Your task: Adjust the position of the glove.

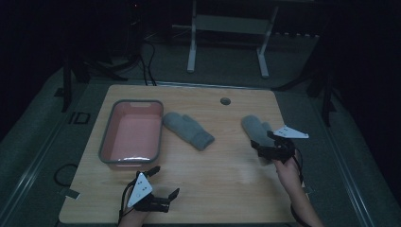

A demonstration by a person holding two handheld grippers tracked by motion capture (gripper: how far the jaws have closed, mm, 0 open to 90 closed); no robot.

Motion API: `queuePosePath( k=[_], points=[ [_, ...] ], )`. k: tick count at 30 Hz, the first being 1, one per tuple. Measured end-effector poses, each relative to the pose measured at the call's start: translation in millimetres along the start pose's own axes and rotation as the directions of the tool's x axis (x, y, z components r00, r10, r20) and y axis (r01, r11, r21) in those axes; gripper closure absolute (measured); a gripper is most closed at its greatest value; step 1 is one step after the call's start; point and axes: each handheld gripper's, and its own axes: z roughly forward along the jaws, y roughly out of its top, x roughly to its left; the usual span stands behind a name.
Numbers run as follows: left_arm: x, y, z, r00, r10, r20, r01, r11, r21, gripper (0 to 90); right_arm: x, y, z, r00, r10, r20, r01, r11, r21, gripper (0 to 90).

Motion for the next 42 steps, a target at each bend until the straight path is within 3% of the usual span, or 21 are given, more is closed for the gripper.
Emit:
queuePosePath(
  k=[10,22,26,28,33,38,41,42],
  points=[
    [0.1,0.3,-0.1,1.0000,0.001,0.003,-0.001,1.0000,-0.001,0.0,17.7,24.8,38.8,0.9931,-0.065,-0.098,0.067,0.997,0.024,14.5],
    [0.5,0.9,-1.0,0.9999,0.002,0.012,-0.002,1.0000,-0.001,0.0,48.5,45.0,89.1,0.9817,-0.104,-0.160,0.112,0.993,0.045,14.0],
    [0.4,0.9,-1.0,0.9999,0.002,0.014,-0.002,1.0000,0.000,0.1,60.8,52.0,107.1,0.9712,-0.132,-0.198,0.145,0.988,0.054,14.0],
    [0.0,1.1,-0.8,0.9999,0.001,0.017,-0.001,1.0000,-0.002,0.0,66.5,54.8,115.2,0.9716,-0.144,-0.188,0.158,0.985,0.063,14.3],
    [-1.5,0.8,0.7,0.9996,0.004,0.028,-0.005,1.0000,0.004,0.0,81.1,60.7,138.0,0.9543,-0.195,-0.226,0.215,0.974,0.066,22.8],
    [-2.9,1.5,0.4,0.9994,0.007,0.035,-0.007,1.0000,0.000,0.0,94.2,61.9,164.0,0.9387,-0.183,-0.292,0.221,0.970,0.102,29.5],
    [-3.0,1.9,-0.2,0.9993,0.009,0.037,-0.009,1.0000,-0.002,0.0,104.2,64.3,178.0,0.9357,-0.194,-0.295,0.236,0.965,0.114,32.2],
    [-2.9,2.0,-0.4,0.9993,0.008,0.038,-0.008,1.0000,-0.003,0.0,106.7,65.3,182.2,0.9284,-0.195,-0.316,0.244,0.962,0.125,36.5]
  ],
)
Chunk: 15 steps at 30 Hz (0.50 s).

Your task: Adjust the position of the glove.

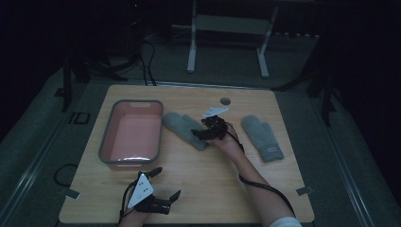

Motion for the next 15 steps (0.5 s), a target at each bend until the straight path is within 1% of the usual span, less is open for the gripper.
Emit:
queuePosePath(
  k=[1,2,3,4,5,6,7,8,9,10,11,12,14,15],
  points=[
    [0.0,0.1,-0.2,1.0000,-0.001,0.000,0.001,1.0000,-0.002,0.1,0.0,2.3,3.7,1.0000,0.002,-0.008,-0.002,1.000,0.017,36.5],
    [0.0,0.3,-0.3,1.0000,-0.008,0.001,0.008,1.0000,-0.004,0.0,-0.3,4.4,8.0,0.9996,0.004,-0.027,-0.003,1.000,0.024,37.0],
    [0.1,0.3,-0.5,0.9999,-0.015,0.005,0.015,0.9999,-0.007,0.0,0.8,6.4,12.8,0.9996,-0.011,-0.028,0.011,1.000,0.027,37.0],
    [0.1,0.4,-0.6,0.9997,-0.021,0.009,0.021,0.9997,-0.009,0.0,2.1,7.5,15.5,0.9997,-0.025,-0.006,0.025,0.999,0.033,37.0],
    [-0.1,0.4,-0.5,0.9997,-0.020,0.011,0.020,0.9998,-0.008,0.0,3.0,9.0,20.0,0.9990,-0.044,0.005,0.044,0.998,0.045,37.4],
    [-0.3,0.4,-0.5,0.9998,-0.018,0.012,0.018,0.9998,-0.008,0.0,3.1,10.3,23.6,0.9985,-0.054,-0.004,0.054,0.997,0.051,37.5],
    [-0.3,0.4,-0.5,0.9998,-0.018,0.012,0.018,0.9998,-0.008,0.0,3.1,10.3,23.6,0.9985,-0.054,-0.004,0.054,0.997,0.051,37.5],
    [-0.5,0.9,-1.2,0.9998,-0.015,0.014,0.015,0.9998,-0.010,0.0,3.2,11.3,25.9,0.9980,-0.064,-0.003,0.064,0.996,0.055,39.7],
    [-0.5,1.0,-1.5,0.9998,-0.013,0.012,0.014,0.9998,-0.011,0.0,3.8,13.3,32.3,0.9941,-0.109,-0.007,0.109,0.992,0.060,41.1],
    [-0.3,1.1,-1.7,0.9998,-0.013,0.012,0.013,0.9998,-0.012,0.0,3.2,14.1,35.1,0.9930,-0.118,-0.008,0.118,0.990,0.070,42.6],
    [0.0,1.1,-1.8,0.9998,-0.013,0.012,0.013,0.9998,-0.012,0.0,1.9,14.6,37.7,0.9911,-0.131,-0.024,0.133,0.989,0.072,43.1],
    [0.2,1.0,-2.0,0.9998,-0.015,0.011,0.015,0.9998,-0.013,0.0,1.3,15.1,40.1,0.9894,-0.144,-0.023,0.145,0.986,0.078,43.1],
    [0.5,0.9,-2.3,0.9998,-0.018,0.011,0.018,0.9998,-0.014,0.0,-0.8,16.5,44.7,0.9886,-0.145,-0.041,0.148,0.984,0.095,43.4],
    [0.6,0.9,-2.4,0.9998,-0.019,0.011,0.019,0.9997,-0.014,0.0,-1.2,16.7,46.3,0.9876,-0.150,-0.045,0.154,0.983,0.098,45.7]
  ],
)
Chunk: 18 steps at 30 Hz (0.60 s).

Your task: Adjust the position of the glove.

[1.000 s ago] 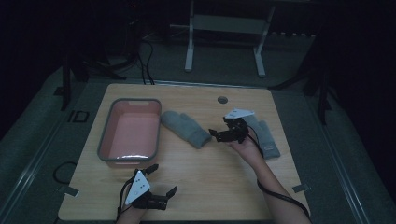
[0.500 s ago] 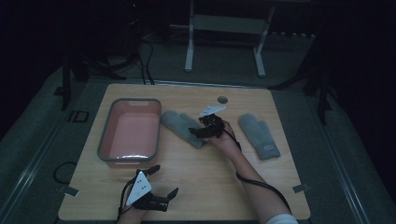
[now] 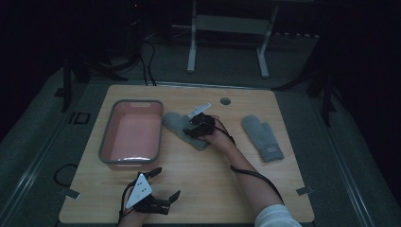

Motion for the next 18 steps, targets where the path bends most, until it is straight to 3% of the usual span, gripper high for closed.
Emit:
queuePosePath(
  k=[4,6,9,11,14,18],
  points=[
    [-0.4,0.0,0.1,1.0000,0.000,0.001,0.000,1.0000,0.001,0.0,-2.1,-2.7,7.1,0.9995,0.011,-0.031,-0.010,0.999,0.036,54.3],
    [-0.9,-0.1,0.1,1.0000,0.003,0.000,-0.003,1.0000,0.002,0.0,-0.7,-4.7,8.0,0.9994,0.006,-0.034,-0.005,1.000,0.026,62.1],
    [-1.0,-0.3,0.4,1.0000,0.001,0.001,-0.001,1.0000,0.002,0.0,3.8,-5.7,7.1,0.9980,0.063,-0.001,-0.063,0.998,0.021,73.7],
    [-0.8,-0.5,1.0,1.0000,0.000,0.000,0.000,1.0000,0.002,0.0,8.0,-4.8,6.0,0.9915,0.127,0.027,-0.127,0.992,0.014,79.9],
    [-0.9,-0.4,0.8,1.0000,0.002,-0.002,-0.002,1.0000,0.001,0.0,15.7,-5.2,1.3,0.9851,0.157,0.069,-0.157,0.988,-0.015,83.5],
    [-0.6,-0.5,0.2,1.0000,0.000,-0.003,0.000,1.0000,-0.001,0.1,21.6,-9.4,-13.5,0.9675,0.233,0.098,-0.228,0.972,-0.062,84.1]
  ],
)
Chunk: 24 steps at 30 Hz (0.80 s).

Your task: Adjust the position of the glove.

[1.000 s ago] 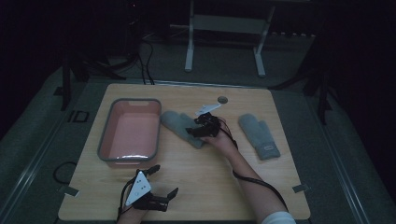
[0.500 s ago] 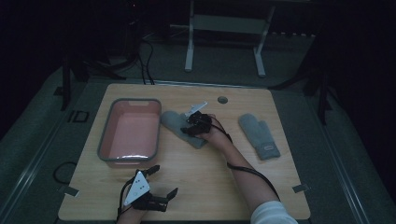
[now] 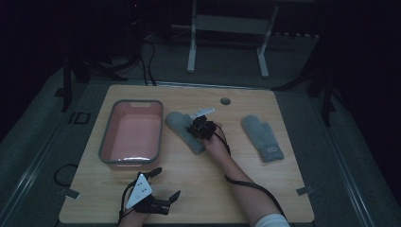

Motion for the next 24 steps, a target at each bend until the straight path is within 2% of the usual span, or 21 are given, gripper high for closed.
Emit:
queuePosePath(
  k=[3,5,6,9,10,13,14,17,18,20,21,24],
  points=[
    [-0.1,0.1,0.1,1.0000,0.001,-0.002,-0.001,1.0000,0.001,0.0,0.7,-5.6,-16.1,0.9965,0.075,0.037,-0.073,0.996,-0.048,84.1],
    [-0.4,0.2,0.3,1.0000,0.004,-0.004,-0.004,1.0000,0.001,0.0,3.8,-9.5,-27.2,0.9883,0.134,0.072,-0.129,0.989,-0.078,84.1],
    [-0.6,0.1,0.4,1.0000,0.004,-0.006,-0.004,1.0000,0.001,0.0,6.3,-11.1,-32.4,0.9845,0.149,0.093,-0.141,0.986,-0.084,84.0],
    [-0.4,0.3,0.6,0.9999,0.004,-0.010,-0.004,1.0000,0.001,0.0,13.3,-16.8,-46.8,0.9621,0.223,0.158,-0.206,0.972,-0.114,84.0],
    [-0.4,0.4,0.4,0.9999,0.004,-0.011,-0.004,1.0000,0.000,0.0,14.9,-19.0,-50.7,0.9519,0.258,0.165,-0.239,0.963,-0.127,84.0],
    [-0.5,0.5,0.2,0.9999,0.007,-0.012,-0.007,1.0000,0.000,0.0,23.1,-23.0,-61.5,0.9288,0.310,0.204,-0.283,0.947,-0.149,83.9],
    [-0.5,0.5,0.1,0.9999,0.007,-0.013,-0.007,1.0000,-0.001,0.0,26.0,-24.4,-64.2,0.9232,0.313,0.223,-0.284,0.946,-0.154,83.9],
    [-0.6,0.6,-0.2,0.9998,0.008,-0.016,-0.008,1.0000,-0.003,0.0,30.1,-31.1,-71.4,0.8930,0.365,0.263,-0.328,0.928,-0.175,83.9],
    [-0.6,0.7,-0.4,0.9999,0.007,-0.015,-0.007,1.0000,-0.004,0.0,30.1,-34.3,-72.8,0.8816,0.391,0.265,-0.354,0.918,-0.178,83.9],
    [-0.9,0.7,-0.5,0.9999,0.007,-0.015,-0.007,1.0000,-0.005,0.0,29.4,-40.7,-73.1,0.8660,0.420,0.272,-0.384,0.906,-0.177,83.9],
    [-0.9,0.7,-0.4,0.9999,0.007,-0.013,-0.007,1.0000,-0.004,0.0,28.7,-43.8,-72.1,0.8583,0.435,0.273,-0.401,0.900,-0.174,83.8],
    [-1.1,0.8,-0.2,0.9998,0.014,-0.011,-0.014,0.9999,0.000,0.0,30.0,-51.7,-65.1,0.8446,0.451,0.289,-0.422,0.893,-0.159,83.6]
  ],
)
